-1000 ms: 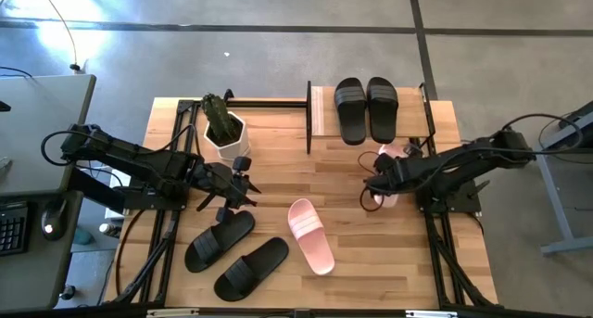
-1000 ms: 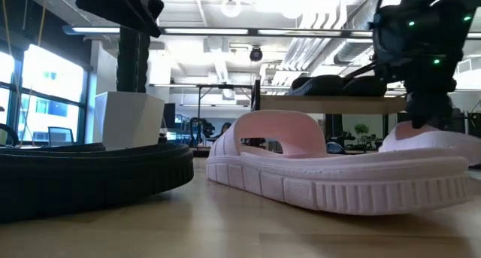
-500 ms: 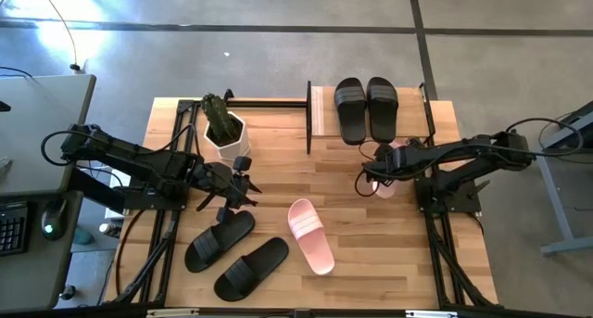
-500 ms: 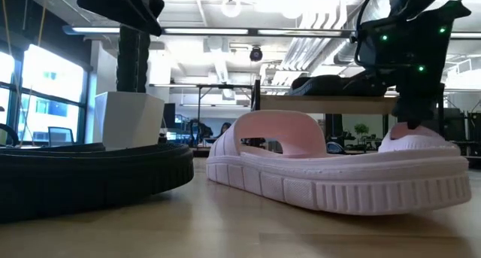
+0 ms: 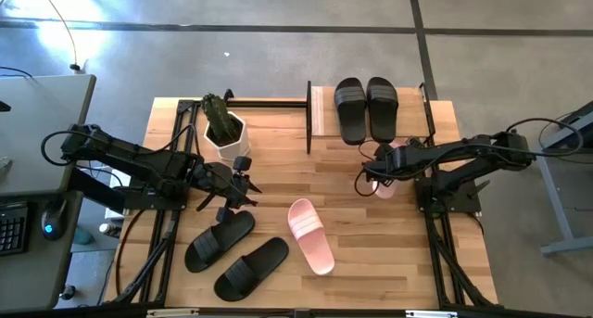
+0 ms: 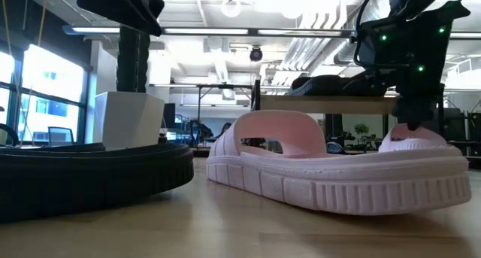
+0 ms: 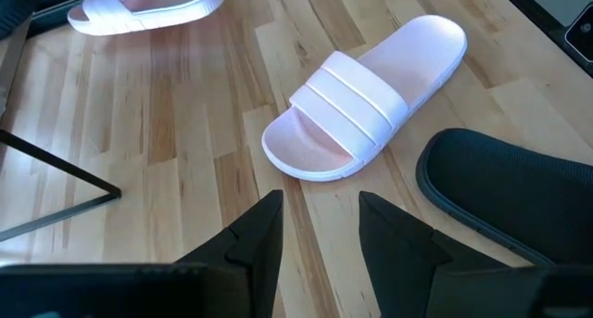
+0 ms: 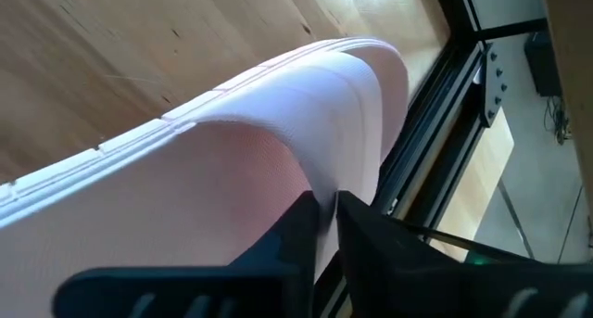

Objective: Pick and place slides into the shelf
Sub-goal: Put the pink slipper under the shelf

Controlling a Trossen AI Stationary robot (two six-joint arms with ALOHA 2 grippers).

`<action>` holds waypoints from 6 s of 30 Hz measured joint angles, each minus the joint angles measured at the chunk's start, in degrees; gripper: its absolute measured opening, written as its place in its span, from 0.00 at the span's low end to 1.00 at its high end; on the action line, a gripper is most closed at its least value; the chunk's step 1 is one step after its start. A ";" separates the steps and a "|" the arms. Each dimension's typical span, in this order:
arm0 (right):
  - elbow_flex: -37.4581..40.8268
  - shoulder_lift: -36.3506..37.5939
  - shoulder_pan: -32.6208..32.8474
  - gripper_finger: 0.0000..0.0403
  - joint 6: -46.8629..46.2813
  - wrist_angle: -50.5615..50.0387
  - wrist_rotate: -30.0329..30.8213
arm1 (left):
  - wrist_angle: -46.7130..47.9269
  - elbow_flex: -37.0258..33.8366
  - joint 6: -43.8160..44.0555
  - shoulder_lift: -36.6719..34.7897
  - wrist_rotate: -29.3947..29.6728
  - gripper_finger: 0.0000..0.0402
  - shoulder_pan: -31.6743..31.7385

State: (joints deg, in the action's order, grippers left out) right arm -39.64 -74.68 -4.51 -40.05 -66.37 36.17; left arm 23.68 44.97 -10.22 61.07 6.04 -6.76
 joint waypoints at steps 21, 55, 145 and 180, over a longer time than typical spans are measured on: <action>-12.09 0.07 5.13 0.23 -3.40 -8.04 1.07 | 0.02 0.00 0.04 0.01 0.00 0.32 0.00; -23.28 -22.38 41.14 0.00 -72.06 -1.35 -8.65 | 0.26 0.00 -3.34 -0.01 -4.13 0.32 0.00; -1.66 -26.86 6.10 0.00 -77.99 5.39 -7.41 | 0.42 0.00 -4.31 0.01 -3.43 0.32 0.00; -1.97 -26.79 2.20 0.00 -71.99 1.27 -6.84 | 0.46 0.00 -1.95 -0.01 -3.45 0.32 0.00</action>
State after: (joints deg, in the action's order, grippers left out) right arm -41.60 -101.47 -2.31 -112.05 -65.10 29.33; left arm 24.15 44.97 -12.16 61.06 2.59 -6.76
